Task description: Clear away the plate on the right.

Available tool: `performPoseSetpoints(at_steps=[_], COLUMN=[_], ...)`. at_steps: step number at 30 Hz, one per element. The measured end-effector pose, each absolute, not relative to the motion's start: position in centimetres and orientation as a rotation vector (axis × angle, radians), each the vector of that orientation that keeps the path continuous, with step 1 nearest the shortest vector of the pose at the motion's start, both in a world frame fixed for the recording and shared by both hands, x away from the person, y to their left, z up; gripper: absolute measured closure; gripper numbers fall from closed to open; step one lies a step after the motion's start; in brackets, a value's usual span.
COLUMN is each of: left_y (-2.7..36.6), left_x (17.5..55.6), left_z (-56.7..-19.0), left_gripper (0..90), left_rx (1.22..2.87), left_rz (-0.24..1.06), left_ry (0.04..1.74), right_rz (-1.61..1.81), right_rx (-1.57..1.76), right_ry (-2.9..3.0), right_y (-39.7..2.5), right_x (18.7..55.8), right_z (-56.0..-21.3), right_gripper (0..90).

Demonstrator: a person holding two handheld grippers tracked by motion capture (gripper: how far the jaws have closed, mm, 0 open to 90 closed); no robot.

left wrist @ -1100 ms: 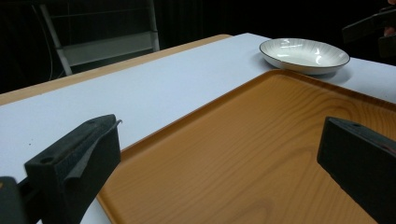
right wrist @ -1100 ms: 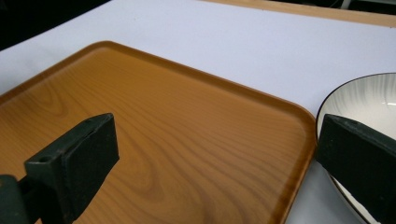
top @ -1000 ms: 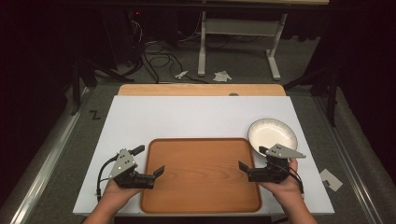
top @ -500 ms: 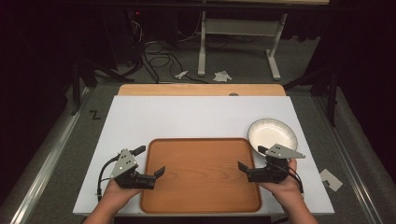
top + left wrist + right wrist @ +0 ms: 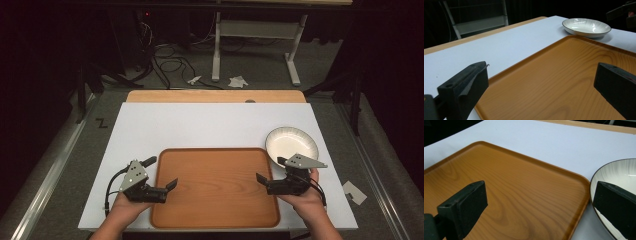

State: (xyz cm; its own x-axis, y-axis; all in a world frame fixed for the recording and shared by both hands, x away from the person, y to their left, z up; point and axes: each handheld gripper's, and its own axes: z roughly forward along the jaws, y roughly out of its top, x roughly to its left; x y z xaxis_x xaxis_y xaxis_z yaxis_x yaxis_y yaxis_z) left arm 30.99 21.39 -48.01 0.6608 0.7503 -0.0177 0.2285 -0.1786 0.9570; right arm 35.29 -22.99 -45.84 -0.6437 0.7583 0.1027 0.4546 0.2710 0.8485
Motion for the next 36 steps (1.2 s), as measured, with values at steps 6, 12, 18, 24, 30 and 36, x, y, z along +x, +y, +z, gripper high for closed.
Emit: performPoseSetpoints(at_steps=[6, 12, 18, 24, 30, 36], left_y=[21.8, 21.8, 21.9, 21.8, 21.9, 21.8], left_x=[31.0, 30.9, 30.9, 30.9, 30.9, 30.9], left_z=[-47.8, -47.8, -47.8, -47.8, -47.7, -47.8], left_gripper=[0.5, 0.5, 0.5, 0.5, 0.6, 0.5], left_rx=[1.708, 1.716, 1.715, 1.717, 1.715, 1.715], left_rz=[0.572, 0.568, 0.569, 0.571, 0.573, 0.566], left_ry=[0.806, 0.794, 0.801, 0.798, 0.798, 0.792], right_rz=[1.308, 1.284, 1.280, 1.275, 1.272, 1.283], right_rx=[1.160, 1.195, 1.224, 1.251, 1.295, 1.340], right_ry=[2.216, 2.201, 2.175, 2.150, 2.125, 2.105], right_y=[-23.7, -24.5, -25.4, -26.4, -27.3, -28.4], right_x=[35.7, 36.0, 36.3, 36.7, 37.0, 37.4], right_z=[-45.9, -45.9, -46.0, -46.1, -46.1, -46.3], right_gripper=[0.0, 0.0, 0.0, 0.0, 0.0, 0.0])
